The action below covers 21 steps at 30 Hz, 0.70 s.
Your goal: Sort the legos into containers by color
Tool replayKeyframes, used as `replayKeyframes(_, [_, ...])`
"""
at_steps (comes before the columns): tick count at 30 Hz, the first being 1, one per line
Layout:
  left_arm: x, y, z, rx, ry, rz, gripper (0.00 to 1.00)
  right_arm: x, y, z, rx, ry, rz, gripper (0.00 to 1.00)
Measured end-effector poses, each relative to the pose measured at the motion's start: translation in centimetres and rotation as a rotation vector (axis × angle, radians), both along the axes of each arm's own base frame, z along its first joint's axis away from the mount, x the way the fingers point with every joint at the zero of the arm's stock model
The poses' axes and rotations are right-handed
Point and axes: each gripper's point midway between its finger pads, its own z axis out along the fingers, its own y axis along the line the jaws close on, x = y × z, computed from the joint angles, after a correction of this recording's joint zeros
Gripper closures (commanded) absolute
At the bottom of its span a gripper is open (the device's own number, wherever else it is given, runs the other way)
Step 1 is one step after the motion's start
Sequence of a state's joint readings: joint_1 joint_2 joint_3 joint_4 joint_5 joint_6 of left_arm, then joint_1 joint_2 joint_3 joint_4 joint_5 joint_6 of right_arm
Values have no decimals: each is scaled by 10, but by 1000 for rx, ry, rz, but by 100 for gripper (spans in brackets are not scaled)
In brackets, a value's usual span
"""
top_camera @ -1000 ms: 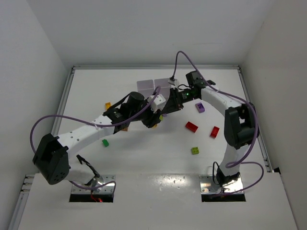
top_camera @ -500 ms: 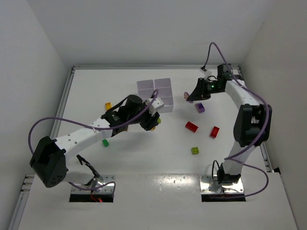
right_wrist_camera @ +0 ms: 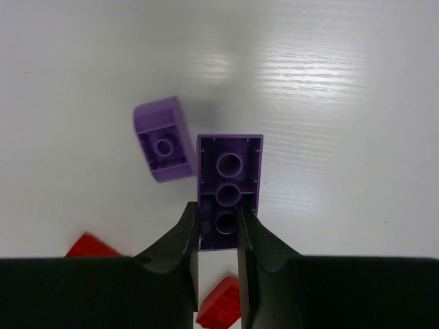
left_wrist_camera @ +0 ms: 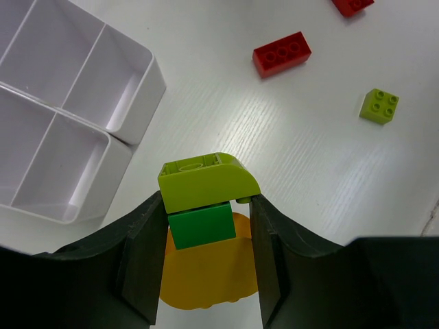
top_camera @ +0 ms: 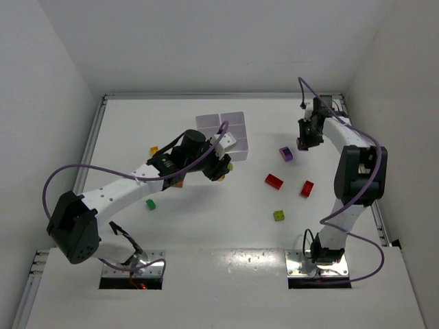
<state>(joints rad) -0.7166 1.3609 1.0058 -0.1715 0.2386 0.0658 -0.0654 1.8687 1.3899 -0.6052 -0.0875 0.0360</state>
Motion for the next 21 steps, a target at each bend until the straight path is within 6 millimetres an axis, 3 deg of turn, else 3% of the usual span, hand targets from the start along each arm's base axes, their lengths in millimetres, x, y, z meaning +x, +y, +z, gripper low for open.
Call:
replayKeyframes(6, [12, -3, 6, -11, 0, 19, 100, -1, -13, -40, -70, 80, -28, 97])
replayKeyframes(9, [17, -3, 1, -11, 21, 34, 100, -4, -13, -58, -72, 124, -25, 78])
replayKeyframes(10, [17, -3, 0, -10, 26, 37, 100, -4, -12, -59, -72, 129, -24, 71])
replayKeyframes(11, [18, -3, -2, -9, 31, 41, 100, -3, -11, -59, -70, 130, -21, 58])
replayKeyframes(15, [21, 0, -3, -20, 52, 58, 100, 5, -8, -53, -60, 106, -9, 39])
replayKeyframes(21, [23, 2, -1, -59, 85, 57, 100, 3, 5, -37, -5, 89, 22, 38])
